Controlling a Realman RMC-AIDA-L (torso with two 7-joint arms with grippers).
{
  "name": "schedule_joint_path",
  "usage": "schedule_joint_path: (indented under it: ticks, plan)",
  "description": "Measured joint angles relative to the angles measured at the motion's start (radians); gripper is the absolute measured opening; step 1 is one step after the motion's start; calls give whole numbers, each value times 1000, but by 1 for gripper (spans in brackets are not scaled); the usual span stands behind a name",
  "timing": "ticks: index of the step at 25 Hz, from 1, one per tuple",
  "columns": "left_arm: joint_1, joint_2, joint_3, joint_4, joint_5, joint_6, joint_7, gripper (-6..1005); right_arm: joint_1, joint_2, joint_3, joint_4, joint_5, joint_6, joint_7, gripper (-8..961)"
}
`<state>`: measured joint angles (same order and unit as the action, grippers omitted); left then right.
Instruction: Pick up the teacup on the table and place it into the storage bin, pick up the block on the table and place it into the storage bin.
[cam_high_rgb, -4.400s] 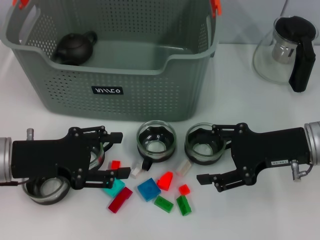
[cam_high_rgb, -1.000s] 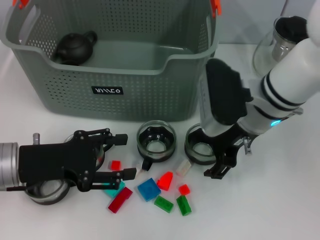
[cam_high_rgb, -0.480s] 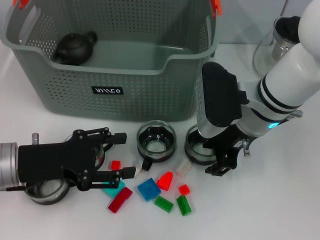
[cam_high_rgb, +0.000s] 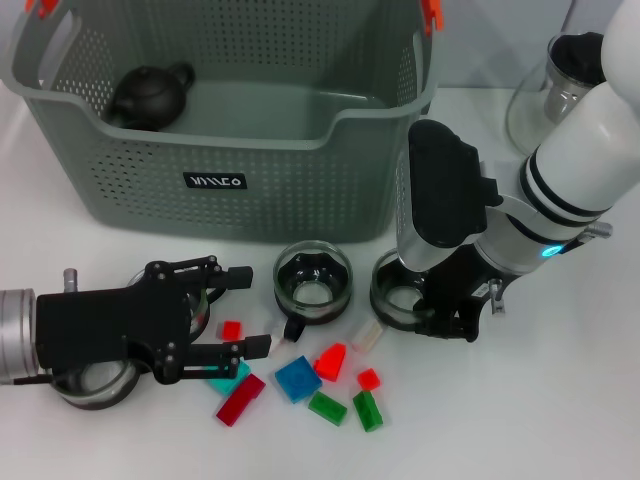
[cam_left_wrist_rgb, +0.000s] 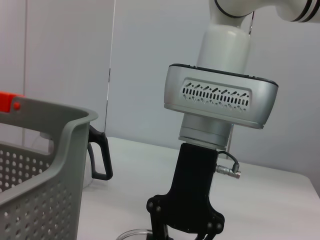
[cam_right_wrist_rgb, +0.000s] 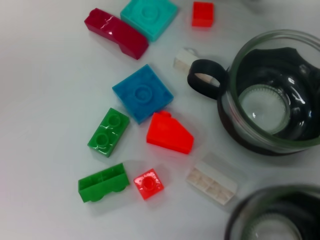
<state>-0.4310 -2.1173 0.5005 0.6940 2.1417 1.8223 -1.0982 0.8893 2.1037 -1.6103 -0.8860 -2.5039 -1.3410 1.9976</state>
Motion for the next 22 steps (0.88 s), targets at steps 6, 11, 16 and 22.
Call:
schedule_joint_path:
  ticks: [6,11,16,22]
  plan:
    - [1,1,0,-1,1,0,1,801,-9,-2,2,-24,-1,-23,11,95]
    - [2,1,0,-1,2,4,1,800,-36,-5,17,-83,-1,-61,21,51]
    - [2,1,0,0,2,9,1,799,-66,-3,91,-202,6,-200,26,51]
    - [3,2,0,3,3,12,-4,798,-88,-6,189,-470,91,-464,133,50]
